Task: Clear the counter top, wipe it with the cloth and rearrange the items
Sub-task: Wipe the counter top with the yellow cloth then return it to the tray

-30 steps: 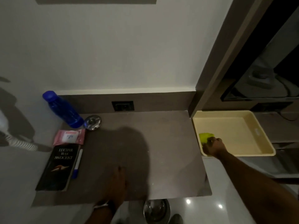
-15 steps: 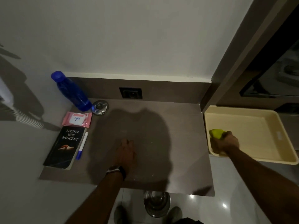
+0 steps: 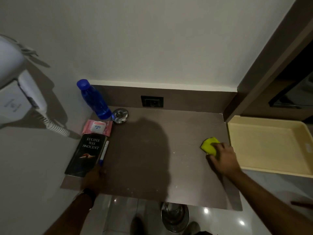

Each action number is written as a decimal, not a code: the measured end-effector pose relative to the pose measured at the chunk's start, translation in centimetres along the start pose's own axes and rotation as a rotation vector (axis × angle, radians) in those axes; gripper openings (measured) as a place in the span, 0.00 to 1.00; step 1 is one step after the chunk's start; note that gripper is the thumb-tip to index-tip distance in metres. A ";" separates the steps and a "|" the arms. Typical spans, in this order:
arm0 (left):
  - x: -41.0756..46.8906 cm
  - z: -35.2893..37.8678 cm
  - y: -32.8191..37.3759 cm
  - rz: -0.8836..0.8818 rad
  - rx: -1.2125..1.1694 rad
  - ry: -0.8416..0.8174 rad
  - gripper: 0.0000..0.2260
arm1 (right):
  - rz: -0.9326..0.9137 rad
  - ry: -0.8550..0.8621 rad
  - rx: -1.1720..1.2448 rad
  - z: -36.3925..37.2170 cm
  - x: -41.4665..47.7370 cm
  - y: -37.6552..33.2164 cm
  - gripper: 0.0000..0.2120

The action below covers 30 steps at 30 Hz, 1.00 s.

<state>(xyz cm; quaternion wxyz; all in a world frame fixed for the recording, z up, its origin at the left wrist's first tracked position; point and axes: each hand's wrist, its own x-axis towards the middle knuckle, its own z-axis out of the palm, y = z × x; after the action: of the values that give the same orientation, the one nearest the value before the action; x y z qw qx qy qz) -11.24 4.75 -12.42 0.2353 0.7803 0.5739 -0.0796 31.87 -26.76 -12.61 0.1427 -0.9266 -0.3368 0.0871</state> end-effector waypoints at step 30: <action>-0.8 -2.4 -6.8 0.401 -0.258 -0.198 0.17 | -0.732 -0.415 -0.076 11.6 -11.4 -33.5 0.24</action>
<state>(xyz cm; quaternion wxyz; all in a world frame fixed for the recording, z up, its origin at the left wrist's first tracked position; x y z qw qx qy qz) -18.17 6.68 -11.88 0.3992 0.8304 0.3872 -0.0336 0.14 -7.22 -11.95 0.0594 -0.7133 -0.6683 0.2028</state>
